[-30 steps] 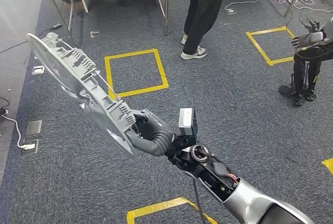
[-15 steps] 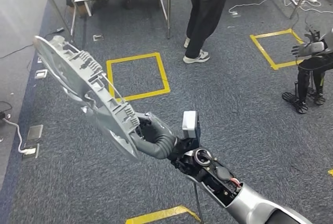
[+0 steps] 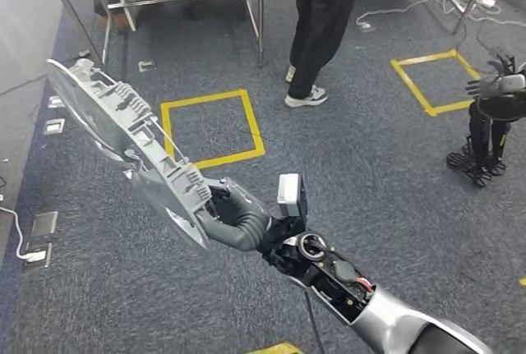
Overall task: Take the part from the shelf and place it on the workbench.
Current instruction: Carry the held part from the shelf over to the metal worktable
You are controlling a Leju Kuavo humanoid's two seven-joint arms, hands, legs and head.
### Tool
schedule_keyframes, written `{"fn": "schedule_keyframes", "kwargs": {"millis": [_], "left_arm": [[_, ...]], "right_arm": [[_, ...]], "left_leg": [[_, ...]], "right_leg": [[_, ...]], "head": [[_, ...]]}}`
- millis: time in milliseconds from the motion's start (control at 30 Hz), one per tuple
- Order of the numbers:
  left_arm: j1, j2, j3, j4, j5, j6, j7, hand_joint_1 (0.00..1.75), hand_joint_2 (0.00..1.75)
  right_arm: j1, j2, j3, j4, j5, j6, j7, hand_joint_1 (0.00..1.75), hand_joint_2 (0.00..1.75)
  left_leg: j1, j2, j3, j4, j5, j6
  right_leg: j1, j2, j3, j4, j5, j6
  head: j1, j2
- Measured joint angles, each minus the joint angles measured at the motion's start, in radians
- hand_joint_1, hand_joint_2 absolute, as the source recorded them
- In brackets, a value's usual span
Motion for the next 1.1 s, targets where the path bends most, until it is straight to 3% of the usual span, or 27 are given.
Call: {"fn": "schedule_keyframes", "kwargs": {"millis": [100, 133, 233, 267, 300, 333, 367, 433, 467, 500, 567, 633, 700, 733, 800, 833, 867, 933, 967, 1000, 1100], "left_arm": [[0.0, 0.0, -0.001, 0.0, 0.003, -0.001, 0.0, 0.0, 1.75], [0.0, 0.0, -0.001, 0.0, 0.003, -0.001, 0.0, 0.0, 1.75], [0.001, 0.002, -0.002, 0.0, 0.004, -0.002, -0.001, 0.0, 1.75], [0.002, 0.002, -0.002, 0.0, 0.004, -0.002, -0.001, 0.0, 1.75], [0.002, 0.001, -0.002, 0.0, 0.004, -0.002, -0.001, 0.0, 1.75], [0.003, 0.0, -0.003, 0.0, 0.005, -0.002, -0.001, 0.0, 1.75], [0.003, -0.001, -0.003, 0.0, 0.006, -0.002, -0.001, 0.0, 1.75], [0.005, -0.006, -0.003, 0.0, 0.01, -0.002, 0.0, 0.0, 1.75], [0.005, -0.008, -0.003, 0.0, 0.011, -0.002, 0.0, 0.0, 1.75], [0.006, -0.01, -0.003, 0.0, 0.012, -0.002, 0.0, 0.0, 1.75], [0.005, -0.01, -0.003, 0.0, 0.013, -0.002, 0.0, 0.0, 1.75], [0.004, -0.009, -0.003, 0.0, 0.013, -0.002, 0.0, 0.0, 1.75], [0.002, -0.008, -0.003, 0.0, 0.013, -0.002, 0.0, 0.0, 1.75], [0.002, -0.008, -0.003, 0.0, 0.013, -0.002, 0.0, 0.0, 1.75], [0.006, -0.007, -0.004, 0.0, 0.013, -0.002, 0.0, 0.0, 1.75], [0.009, -0.006, -0.004, 0.0, 0.013, -0.002, 0.0, 0.0, 1.75], [0.01, -0.005, -0.004, 0.0, 0.013, -0.002, 0.0, 0.0, 1.75], [0.012, -0.006, -0.004, 0.0, 0.013, -0.002, 0.0, 0.0, 1.75], [0.012, -0.007, -0.004, 0.0, 0.013, -0.002, 0.0, 0.0, 1.75], [0.012, -0.008, -0.004, 0.0, 0.013, -0.002, 0.0, 0.0, 1.75], [0.009, -0.006, -0.004, 0.0, 0.011, -0.004, -0.001, 0.0, 1.75]], "right_arm": [[0.003, 0.0, 0.0, 0.0, -0.004, 0.003, 0.001, 1.75, 1.75], [0.003, 0.0, 0.001, 0.0, -0.005, 0.004, 0.002, 1.75, 1.75], [0.006, 0.0, 0.0, 0.0, -0.006, 0.007, 0.001, 1.75, 1.75], [0.008, 0.0, 0.0, 0.0, -0.006, 0.007, 0.002, 1.75, 1.75], [0.01, 0.0, 0.001, 0.0, -0.006, 0.007, 0.002, 1.75, 1.75], [0.011, -0.001, 0.001, 0.0, -0.006, 0.008, 0.003, 1.75, 1.75], [0.011, -0.001, 0.001, 0.0, -0.006, 0.01, 0.003, 1.75, 1.75], [0.012, -0.001, 0.0, 0.001, -0.006, 0.014, 0.003, 1.75, 1.75], [0.011, -0.001, 0.0, 0.001, -0.006, 0.016, 0.002, 1.75, 1.75], [0.011, -0.001, 0.0, 0.001, -0.006, 0.017, 0.002, 1.75, 1.75], [0.01, -0.001, 0.0, 0.0, -0.006, 0.019, 0.004, 1.75, 1.75], [0.008, 0.0, 0.0, 0.0, -0.006, 0.019, 0.005, 1.75, 1.75], [0.005, 0.0, 0.0, 0.001, -0.006, 0.019, 0.004, 1.75, 1.75], [0.004, 0.0, 0.0, 0.001, -0.006, 0.019, 0.003, 1.75, 1.75], [0.005, 0.0, 0.0, 0.002, -0.006, 0.019, 0.004, 1.75, 1.75], [0.006, 0.0, 0.0, 0.003, -0.006, 0.019, 0.004, 1.75, 1.75], [0.006, 0.0, 0.0, 0.004, -0.006, 0.018, 0.004, 1.75, 1.75], [0.006, 0.0, 0.0, 0.005, -0.006, 0.018, 0.004, 1.75, 1.75], [0.005, 0.0, 0.0, 0.005, -0.006, 0.018, 0.003, 1.75, 1.75], [0.005, 0.0, 0.0, 0.005, -0.006, 0.018, 0.003, 1.75, 1.75], [0.005, 0.0, 0.0, 0.005, -0.006, 0.016, 0.005, 1.75, 1.75]], "left_leg": [[0.0, -0.007, 0.03, -0.015, -0.019, 0.02], [0.0, -0.009, 0.044, -0.018, -0.025, 0.026], [-0.004, -0.015, 0.079, -0.021, -0.051, 0.037], [-0.006, -0.018, 0.092, -0.021, -0.062, 0.038], [-0.009, -0.022, 0.107, -0.021, -0.073, 0.039], [-0.01, -0.025, 0.124, -0.021, -0.085, 0.039], [-0.011, -0.027, 0.14, -0.021, -0.096, 0.039], [-0.011, -0.032, 0.165, -0.023, -0.117, 0.035], [-0.011, -0.034, 0.172, -0.026, -0.125, 0.031], [-0.01, -0.036, 0.177, -0.027, -0.129, 0.027], [-0.011, -0.035, 0.181, -0.025, -0.129, 0.02], [-0.011, -0.027, 0.153, 0.034, -0.122, 0.012], [-0.005, -0.021, 0.072, 0.153, -0.14, 0.001], [0.0, -0.021, 0.026, 0.205, -0.162, -0.007], [0.013, -0.018, -0.033, 0.235, -0.198, -0.026], [0.021, -0.016, -0.041, 0.206, -0.19, -0.035], [0.029, -0.012, -0.038, 0.153, -0.155, -0.044], [0.042, 0.001, -0.02, 0.035, -0.044, -0.055], [0.041, 0.007, -0.014, 0.001, -0.005, -0.051], [0.039, 0.01, -0.01, -0.012, 0.013, -0.041], [0.029, 0.006, 0.008, -0.007, -0.003, -0.004]], "right_leg": [[-0.005, -0.003, 0.01, 0.032, -0.004, 0.015], [-0.006, -0.004, -0.013, 0.077, -0.011, 0.018], [-0.005, -0.003, -0.147, 0.271, -0.07, 0.021], [-0.004, -0.003, -0.183, 0.302, -0.089, 0.019], [-0.001, -0.003, -0.204, 0.3, -0.092, 0.016], [0.004, -0.003, -0.209, 0.264, -0.072, 0.009], [0.011, -0.002, -0.202, 0.203, -0.027, 0.0], [0.028, 0.003, -0.181, 0.075, 0.093, -0.02], [0.033, 0.006, -0.17, 0.037, 0.134, -0.027], [0.036, 0.008, -0.164, 0.017, 0.153, -0.034], [0.033, 0.007, -0.142, 0.002, 0.149, -0.043], [0.026, 0.005, -0.115, -0.019, 0.145, -0.049], [0.021, 0.003, -0.091, -0.035, 0.137, -0.051], [0.019, 0.002, -0.081, -0.038, 0.13, -0.051], [0.011, 0.003, -0.056, -0.039, 0.109, -0.045], [0.007, 0.005, -0.042, -0.039, 0.097, -0.04], [0.002, 0.005, -0.027, -0.037, 0.084, -0.033], [-0.004, 0.006, -0.009, -0.028, 0.056, -0.016], [-0.004, 0.005, -0.005, -0.024, 0.042, -0.007], [-0.005, 0.005, 0.001, -0.019, 0.032, 0.002], [-0.014, 0.002, 0.015, 0.003, 0.017, 0.021]], "head": [[0.008, 0.0], [0.012, 0.0], [0.026, 0.0], [0.03, 0.0], [0.031, 0.0], [0.033, 0.0], [0.034, 0.0], [0.035, 0.0], [0.034, 0.0], [0.034, 0.0], [0.034, 0.0], [0.031, 0.0], [0.023, 0.0], [0.021, 0.0], [0.018, 0.0], [0.015, 0.0], [0.012, 0.0], [0.003, 0.0], [0.0, 0.0], [-0.001, 0.0], [0.011, 0.0]]}}
